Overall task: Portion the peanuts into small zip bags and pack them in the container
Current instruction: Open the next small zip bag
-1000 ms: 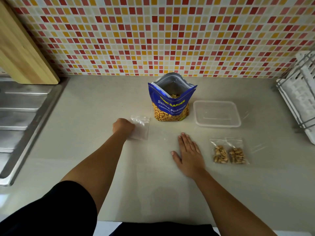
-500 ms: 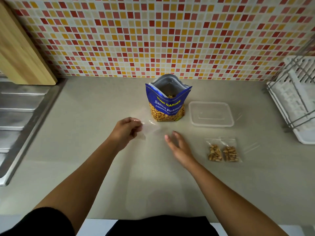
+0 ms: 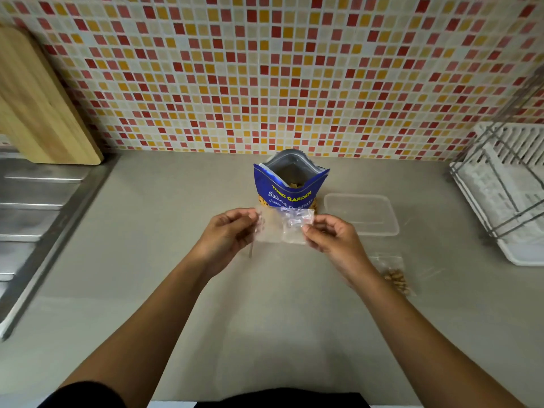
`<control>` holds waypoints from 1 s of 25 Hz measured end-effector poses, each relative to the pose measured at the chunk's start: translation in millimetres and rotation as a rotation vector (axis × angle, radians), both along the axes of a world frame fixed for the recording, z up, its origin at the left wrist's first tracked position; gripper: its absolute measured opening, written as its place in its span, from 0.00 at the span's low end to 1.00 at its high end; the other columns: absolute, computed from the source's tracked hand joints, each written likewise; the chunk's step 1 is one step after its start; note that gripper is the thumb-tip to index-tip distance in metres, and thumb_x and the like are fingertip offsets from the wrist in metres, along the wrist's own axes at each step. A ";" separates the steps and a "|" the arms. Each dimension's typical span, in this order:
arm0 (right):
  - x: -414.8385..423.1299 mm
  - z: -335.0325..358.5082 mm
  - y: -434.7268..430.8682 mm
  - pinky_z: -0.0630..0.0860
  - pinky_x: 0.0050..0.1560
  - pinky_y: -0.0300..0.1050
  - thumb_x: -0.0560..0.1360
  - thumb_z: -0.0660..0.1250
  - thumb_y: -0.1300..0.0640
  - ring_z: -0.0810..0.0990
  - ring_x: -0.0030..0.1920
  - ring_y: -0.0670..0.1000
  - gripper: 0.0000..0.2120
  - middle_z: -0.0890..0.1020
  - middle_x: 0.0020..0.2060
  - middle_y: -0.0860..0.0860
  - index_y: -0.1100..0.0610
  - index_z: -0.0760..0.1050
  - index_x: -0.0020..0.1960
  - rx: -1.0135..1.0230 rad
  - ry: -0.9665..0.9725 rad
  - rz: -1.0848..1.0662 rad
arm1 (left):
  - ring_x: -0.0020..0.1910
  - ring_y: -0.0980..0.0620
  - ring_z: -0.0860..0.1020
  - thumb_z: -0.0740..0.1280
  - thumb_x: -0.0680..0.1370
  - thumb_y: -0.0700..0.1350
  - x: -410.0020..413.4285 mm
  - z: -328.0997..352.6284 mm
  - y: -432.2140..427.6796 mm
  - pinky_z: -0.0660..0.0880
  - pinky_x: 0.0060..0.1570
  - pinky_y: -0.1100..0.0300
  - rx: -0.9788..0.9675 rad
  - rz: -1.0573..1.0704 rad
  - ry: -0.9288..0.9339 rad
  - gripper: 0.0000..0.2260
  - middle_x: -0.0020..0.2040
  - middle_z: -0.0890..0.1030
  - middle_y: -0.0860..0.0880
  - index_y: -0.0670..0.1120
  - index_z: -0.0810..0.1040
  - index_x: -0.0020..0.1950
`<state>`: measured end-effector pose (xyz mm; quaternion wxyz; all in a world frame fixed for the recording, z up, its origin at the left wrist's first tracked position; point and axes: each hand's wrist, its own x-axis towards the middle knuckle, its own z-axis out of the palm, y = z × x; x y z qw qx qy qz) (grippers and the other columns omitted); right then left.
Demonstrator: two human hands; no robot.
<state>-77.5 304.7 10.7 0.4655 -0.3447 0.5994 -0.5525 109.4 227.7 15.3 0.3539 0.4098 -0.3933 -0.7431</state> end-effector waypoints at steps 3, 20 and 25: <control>-6.9 12.9 0.0 0.75 0.39 0.35 0.73 0.68 0.65 0.74 0.30 0.41 0.07 0.78 0.32 0.49 0.54 0.78 0.42 -0.027 0.032 -0.018 | 0.32 0.59 0.81 0.62 0.77 0.33 -12.2 10.0 2.3 0.78 0.35 0.68 -0.008 -0.032 0.003 0.08 0.34 0.83 0.51 0.42 0.79 0.46; -22.1 47.9 -14.8 0.79 0.34 0.34 0.73 0.67 0.63 0.82 0.32 0.42 0.03 0.84 0.31 0.47 0.57 0.79 0.43 0.025 -0.203 0.001 | 0.35 0.54 0.84 0.77 0.57 0.31 -37.6 50.0 -4.9 0.81 0.34 0.64 0.314 -0.180 0.503 0.16 0.39 0.85 0.45 0.39 0.85 0.43; -30.0 47.9 -8.1 0.79 0.38 0.35 0.74 0.67 0.62 0.82 0.35 0.42 0.03 0.84 0.32 0.47 0.56 0.80 0.44 0.023 -0.096 -0.032 | 0.29 0.56 0.80 0.63 0.75 0.32 -39.5 57.0 -6.3 0.78 0.30 0.66 0.067 -0.096 0.049 0.08 0.35 0.81 0.48 0.41 0.81 0.44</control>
